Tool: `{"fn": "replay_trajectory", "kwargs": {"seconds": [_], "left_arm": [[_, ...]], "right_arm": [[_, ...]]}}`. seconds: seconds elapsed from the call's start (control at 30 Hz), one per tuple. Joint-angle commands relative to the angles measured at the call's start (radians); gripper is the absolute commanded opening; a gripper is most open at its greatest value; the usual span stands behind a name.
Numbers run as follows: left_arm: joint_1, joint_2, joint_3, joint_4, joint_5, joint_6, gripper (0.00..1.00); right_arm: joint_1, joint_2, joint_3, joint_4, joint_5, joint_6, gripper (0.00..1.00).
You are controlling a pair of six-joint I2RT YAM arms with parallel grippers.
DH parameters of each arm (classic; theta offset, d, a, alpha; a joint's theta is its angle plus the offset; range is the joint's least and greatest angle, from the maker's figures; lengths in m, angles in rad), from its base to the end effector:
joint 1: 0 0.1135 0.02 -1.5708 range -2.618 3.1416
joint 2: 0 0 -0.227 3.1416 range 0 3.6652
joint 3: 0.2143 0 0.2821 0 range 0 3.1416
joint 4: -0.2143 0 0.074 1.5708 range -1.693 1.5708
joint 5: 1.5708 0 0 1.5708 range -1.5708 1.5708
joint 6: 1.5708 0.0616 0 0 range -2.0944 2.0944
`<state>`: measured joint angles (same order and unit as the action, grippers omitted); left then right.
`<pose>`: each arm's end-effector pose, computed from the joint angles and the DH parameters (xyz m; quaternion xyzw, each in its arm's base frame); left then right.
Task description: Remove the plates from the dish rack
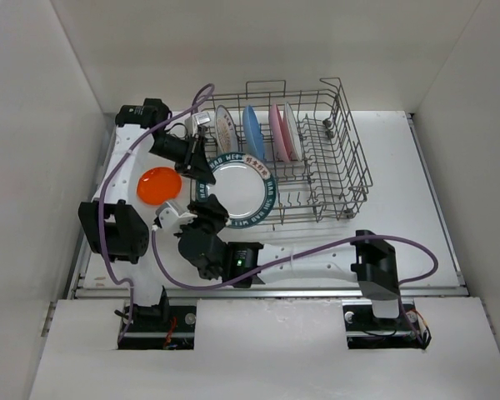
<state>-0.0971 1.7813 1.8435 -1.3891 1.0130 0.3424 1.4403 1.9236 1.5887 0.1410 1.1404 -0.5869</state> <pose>0.3578 -0.0874 0.3090 0.2468 0.8342 -0.4649 0.1645 0.1175 0.4650 0.2734 -0.3704 0.6348 -0.1581 0.6594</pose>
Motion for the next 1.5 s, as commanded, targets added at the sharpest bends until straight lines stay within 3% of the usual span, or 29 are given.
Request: {"fn": "replay_trajectory", "kwargs": {"seconds": [0.0,0.1,0.33,0.57,0.63,0.67,0.7,0.77,1.03,1.27,1.47], "left_arm": [[0.045,-0.007,0.034,-0.103,0.025,0.129,0.0],[0.095,0.032,0.037,-0.129,0.05,0.158,0.0],[0.246,0.084,0.082,-0.2,0.085,0.214,0.0],[0.442,0.021,0.07,-0.2,-0.014,0.26,0.0],[0.502,-0.025,0.059,-0.2,-0.051,0.282,0.0],[0.564,-0.039,0.059,-0.2,-0.079,0.293,0.0],[0.592,-0.052,0.05,-0.2,-0.088,0.302,0.0],[0.635,-0.091,0.027,-0.2,-0.112,0.302,0.0],[0.648,-0.14,-0.186,-0.2,-0.368,0.434,0.0],[0.648,-0.013,-0.363,-0.2,-0.474,0.538,0.0],[0.639,0.104,-0.385,-0.2,-0.462,0.57,0.0]], "right_arm": [[0.003,-0.058,0.013,0.057,0.036,0.056,0.59],[0.003,-0.058,0.013,0.057,0.036,0.079,0.86],[-0.008,-0.09,0.053,0.02,0.071,0.088,0.88],[-0.038,-0.169,0.097,-0.067,0.016,0.122,0.91],[-0.07,-0.233,0.172,-0.209,-0.115,0.241,0.91],[-0.093,-0.256,0.2,-0.28,-0.186,0.395,0.91],[-0.147,-0.306,0.214,-0.355,-0.326,0.453,0.91],[-0.182,-0.353,0.176,-0.345,-0.384,0.518,0.91],[-0.218,-0.389,0.096,-0.377,-0.335,0.556,0.91],[-0.236,-0.426,0.013,-0.368,-0.363,0.598,0.91],[-0.236,-0.426,0.013,-0.391,-0.401,0.651,0.91]]}}
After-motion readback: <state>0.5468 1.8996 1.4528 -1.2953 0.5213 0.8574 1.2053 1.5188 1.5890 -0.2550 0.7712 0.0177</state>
